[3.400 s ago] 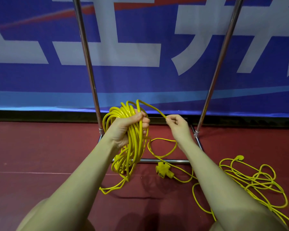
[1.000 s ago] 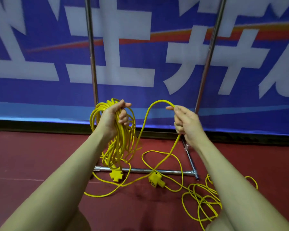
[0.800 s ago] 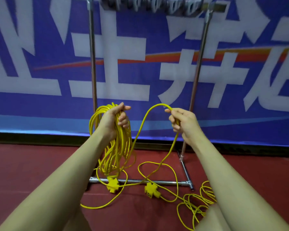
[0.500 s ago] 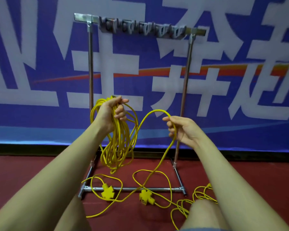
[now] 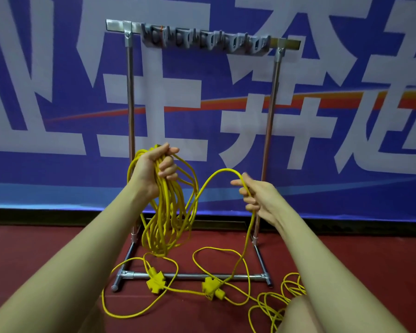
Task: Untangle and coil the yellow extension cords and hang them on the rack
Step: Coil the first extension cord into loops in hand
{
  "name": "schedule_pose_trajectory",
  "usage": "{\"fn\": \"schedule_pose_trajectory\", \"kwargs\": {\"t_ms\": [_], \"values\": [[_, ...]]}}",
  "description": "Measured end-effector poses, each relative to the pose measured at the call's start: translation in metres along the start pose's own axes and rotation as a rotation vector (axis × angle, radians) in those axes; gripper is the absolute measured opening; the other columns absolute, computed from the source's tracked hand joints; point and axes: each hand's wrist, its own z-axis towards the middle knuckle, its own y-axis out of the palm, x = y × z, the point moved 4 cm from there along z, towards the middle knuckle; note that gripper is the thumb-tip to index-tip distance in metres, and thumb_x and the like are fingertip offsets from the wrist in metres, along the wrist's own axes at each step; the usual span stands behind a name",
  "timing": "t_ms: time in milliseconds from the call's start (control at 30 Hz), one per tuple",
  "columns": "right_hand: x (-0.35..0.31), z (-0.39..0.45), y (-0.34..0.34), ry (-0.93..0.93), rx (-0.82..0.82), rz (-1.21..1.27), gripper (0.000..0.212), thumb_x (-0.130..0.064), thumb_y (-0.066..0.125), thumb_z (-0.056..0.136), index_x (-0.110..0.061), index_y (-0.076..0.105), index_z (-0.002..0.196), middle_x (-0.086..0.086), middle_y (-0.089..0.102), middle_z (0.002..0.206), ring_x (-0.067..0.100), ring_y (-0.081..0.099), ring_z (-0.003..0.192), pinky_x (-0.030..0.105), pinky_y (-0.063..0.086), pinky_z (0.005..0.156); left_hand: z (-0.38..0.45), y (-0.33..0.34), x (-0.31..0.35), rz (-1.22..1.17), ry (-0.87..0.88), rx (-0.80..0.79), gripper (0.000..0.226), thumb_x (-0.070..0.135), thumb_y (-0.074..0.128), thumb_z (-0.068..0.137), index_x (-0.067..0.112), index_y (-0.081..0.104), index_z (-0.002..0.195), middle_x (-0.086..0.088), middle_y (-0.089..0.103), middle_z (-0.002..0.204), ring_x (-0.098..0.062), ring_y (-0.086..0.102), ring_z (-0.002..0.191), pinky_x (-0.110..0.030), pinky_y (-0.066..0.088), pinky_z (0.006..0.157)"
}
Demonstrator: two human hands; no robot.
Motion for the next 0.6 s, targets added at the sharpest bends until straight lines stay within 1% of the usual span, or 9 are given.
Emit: {"fn": "schedule_pose_trajectory", "kwargs": {"t_ms": [33, 67, 100, 167, 267, 333, 433, 500, 600], "values": [[0.002, 0.005, 0.001, 0.053, -0.043, 0.035, 0.039, -0.036, 0.045, 0.099, -0.003, 0.064, 0.107, -0.004, 0.039, 0.057, 0.003, 0.023, 0.040, 0.015, 0.016, 0.036, 0.004, -0.004, -0.002, 0.000, -0.004, -0.002, 0.031, 0.024, 0.049, 0.086, 0.007, 0.065, 0.066, 0.006, 0.030, 0.036, -0.004, 0.027, 0.027, -0.012, 0.025, 0.035], [0.003, 0.010, 0.004, 0.090, -0.083, 0.061, 0.043, -0.039, 0.040, 0.100, -0.005, 0.063, 0.109, -0.006, 0.035, 0.053, 0.003, 0.022, 0.039, 0.015, 0.016, 0.036, 0.008, -0.008, -0.005, -0.003, -0.009, -0.009, 0.030, 0.025, 0.049, 0.084, 0.008, 0.065, 0.065, 0.006, 0.030, 0.035, -0.004, 0.027, 0.027, -0.012, 0.025, 0.035], [0.005, 0.015, 0.006, 0.109, -0.111, 0.082, 0.042, -0.038, 0.038, 0.100, -0.005, 0.063, 0.109, -0.007, 0.033, 0.050, 0.003, 0.022, 0.038, 0.015, 0.018, 0.036, 0.013, -0.013, -0.007, -0.006, -0.016, -0.017, 0.030, 0.025, 0.050, 0.083, 0.009, 0.066, 0.064, 0.006, 0.030, 0.035, -0.004, 0.027, 0.027, -0.012, 0.025, 0.035], [0.009, 0.026, 0.012, 0.135, -0.145, 0.132, 0.033, -0.028, 0.041, 0.100, -0.004, 0.063, 0.101, -0.007, 0.039, 0.050, 0.002, 0.027, 0.037, 0.013, 0.024, 0.037, 0.023, -0.024, -0.014, -0.012, -0.034, -0.025, 0.030, 0.025, 0.050, 0.083, 0.009, 0.066, 0.063, 0.006, 0.031, 0.035, -0.004, 0.027, 0.027, -0.012, 0.025, 0.035], [0.016, 0.042, 0.023, 0.220, -0.252, 0.191, 0.022, -0.013, 0.045, 0.095, -0.003, 0.064, 0.096, -0.003, 0.052, 0.064, 0.001, 0.034, 0.038, 0.012, 0.033, 0.038, 0.040, -0.042, -0.020, -0.013, -0.063, -0.048, 0.020, 0.026, 0.062, 0.072, 0.010, 0.067, 0.062, 0.006, 0.030, 0.034, -0.004, 0.027, 0.026, -0.012, 0.024, 0.035], [0.023, 0.052, 0.027, 0.283, -0.321, 0.093, 0.019, -0.009, 0.046, 0.092, -0.003, 0.064, 0.092, -0.001, 0.055, 0.064, 0.002, 0.038, 0.040, 0.013, 0.035, 0.041, 0.049, -0.056, -0.025, -0.035, -0.083, -0.094, 0.018, 0.028, 0.068, 0.065, 0.010, 0.067, 0.064, 0.007, 0.030, 0.034, -0.004, 0.028, 0.026, -0.012, 0.025, 0.036], [0.046, 0.064, 0.029, 0.391, -0.374, -0.101, 0.017, -0.002, 0.045, 0.092, -0.002, 0.061, 0.087, 0.001, 0.062, 0.062, 0.005, 0.052, 0.045, 0.016, 0.045, 0.046, 0.060, -0.080, -0.033, -0.065, -0.106, -0.130, 0.018, 0.028, 0.070, 0.066, 0.011, 0.067, 0.066, 0.007, 0.032, 0.034, -0.003, 0.029, 0.025, -0.012, 0.026, 0.035], [0.064, 0.074, 0.027, 0.449, -0.363, -0.142, 0.016, 0.001, 0.046, 0.093, -0.001, 0.060, 0.086, 0.003, 0.066, 0.061, 0.007, 0.061, 0.050, 0.019, 0.052, 0.050, 0.064, -0.090, -0.039, -0.076, -0.111, -0.134, 0.017, 0.029, 0.069, 0.067, 0.012, 0.067, 0.066, 0.008, 0.032, 0.033, -0.002, 0.030, 0.025, -0.011, 0.027, 0.035], [0.078, 0.085, 0.025, 0.497, -0.304, -0.171, 0.014, 0.002, 0.049, 0.092, 0.000, 0.060, 0.082, 0.007, 0.067, 0.060, 0.009, 0.065, 0.051, 0.020, 0.055, 0.051, 0.072, -0.101, -0.043, -0.087, -0.101, -0.083, 0.016, 0.028, 0.068, 0.065, 0.012, 0.067, 0.064, 0.008, 0.031, 0.033, -0.002, 0.028, 0.025, -0.011, 0.027, 0.035]]}}
